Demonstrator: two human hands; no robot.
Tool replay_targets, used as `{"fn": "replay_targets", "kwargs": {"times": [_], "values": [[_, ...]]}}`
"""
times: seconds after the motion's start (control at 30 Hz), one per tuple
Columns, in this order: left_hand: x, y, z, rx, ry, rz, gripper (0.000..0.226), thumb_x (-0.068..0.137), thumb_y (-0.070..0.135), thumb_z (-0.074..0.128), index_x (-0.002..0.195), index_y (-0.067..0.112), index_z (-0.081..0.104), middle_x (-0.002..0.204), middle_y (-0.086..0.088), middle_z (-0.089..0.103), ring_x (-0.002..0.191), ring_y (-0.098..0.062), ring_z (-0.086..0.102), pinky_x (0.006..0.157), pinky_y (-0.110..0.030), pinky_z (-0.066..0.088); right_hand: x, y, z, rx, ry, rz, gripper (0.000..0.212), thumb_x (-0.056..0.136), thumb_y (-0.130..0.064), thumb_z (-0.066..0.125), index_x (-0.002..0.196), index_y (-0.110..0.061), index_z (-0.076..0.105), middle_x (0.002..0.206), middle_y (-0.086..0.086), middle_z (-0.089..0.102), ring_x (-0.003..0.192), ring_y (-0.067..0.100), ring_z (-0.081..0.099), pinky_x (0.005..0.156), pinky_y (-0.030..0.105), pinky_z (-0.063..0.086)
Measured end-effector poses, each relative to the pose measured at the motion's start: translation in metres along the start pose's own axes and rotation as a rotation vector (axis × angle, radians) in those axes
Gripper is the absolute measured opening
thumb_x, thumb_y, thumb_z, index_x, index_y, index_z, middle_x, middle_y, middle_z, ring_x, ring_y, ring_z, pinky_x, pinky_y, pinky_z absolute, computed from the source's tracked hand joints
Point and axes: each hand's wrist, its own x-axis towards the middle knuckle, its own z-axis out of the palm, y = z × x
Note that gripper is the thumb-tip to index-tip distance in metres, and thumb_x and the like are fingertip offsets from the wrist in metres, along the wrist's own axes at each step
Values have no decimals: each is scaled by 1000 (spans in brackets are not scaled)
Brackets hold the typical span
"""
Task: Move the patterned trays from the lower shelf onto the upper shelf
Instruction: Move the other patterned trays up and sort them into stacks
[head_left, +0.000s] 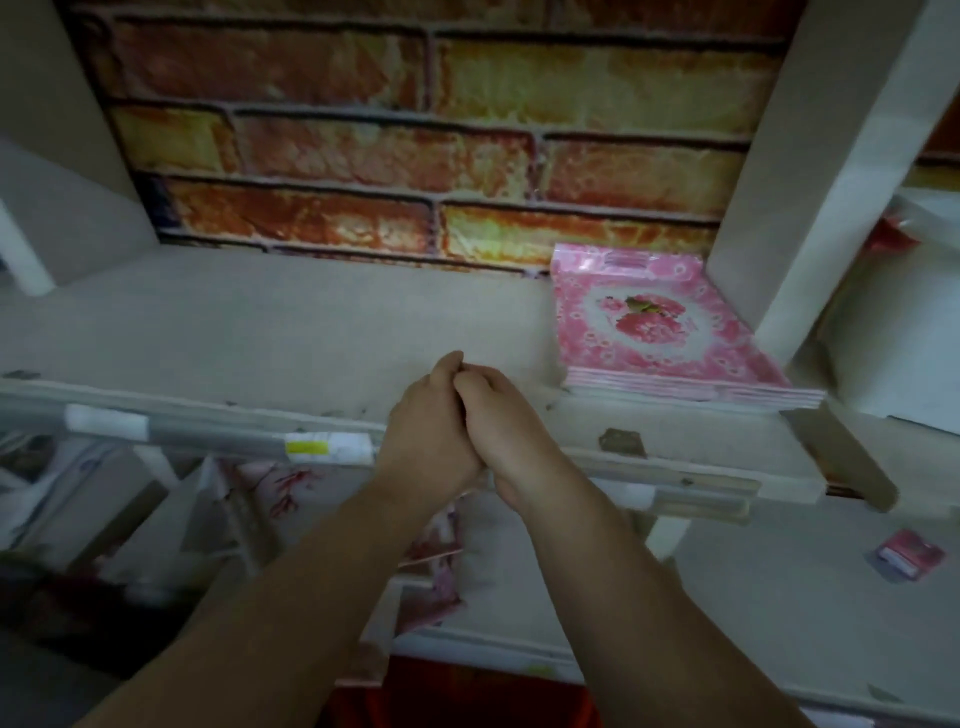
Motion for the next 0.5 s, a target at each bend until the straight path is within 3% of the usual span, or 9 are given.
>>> {"fn": "replay_targets", "kwargs": {"times": [0.23,0.33,0.43,0.5], "values": [[-50,-80,-77,-135,184,-172,62,85,22,59,142,22,35,122,1,63,107,-14,61,87,-33,53,-8,-7,109,39,-213,11,41,69,-57,52,99,-33,66,100,-6,71,95,12,67,85,41,55],[-68,-97,-82,-265,117,-233,63,86,19,59,142,24,32,120,5,64,107,-12,62,86,-37,55,-6,5,121,36,-267,33,43,67,-57,59,100,-31,68,101,-4,72,97,13,68,86,41,56],[-88,-130,-88,-279,75,-275,58,83,18,61,135,30,38,105,19,62,103,-8,62,82,-29,53,-8,26,154,35,-324,96,26,81,-47,61,100,-31,69,101,-2,74,98,15,69,87,40,55],[-98,-149,-85,-272,13,-319,58,82,20,61,135,29,39,111,17,61,105,-8,61,83,-28,51,-10,43,167,25,-338,138,18,82,-47,60,93,-38,70,100,-6,74,96,12,69,85,38,56]]}}
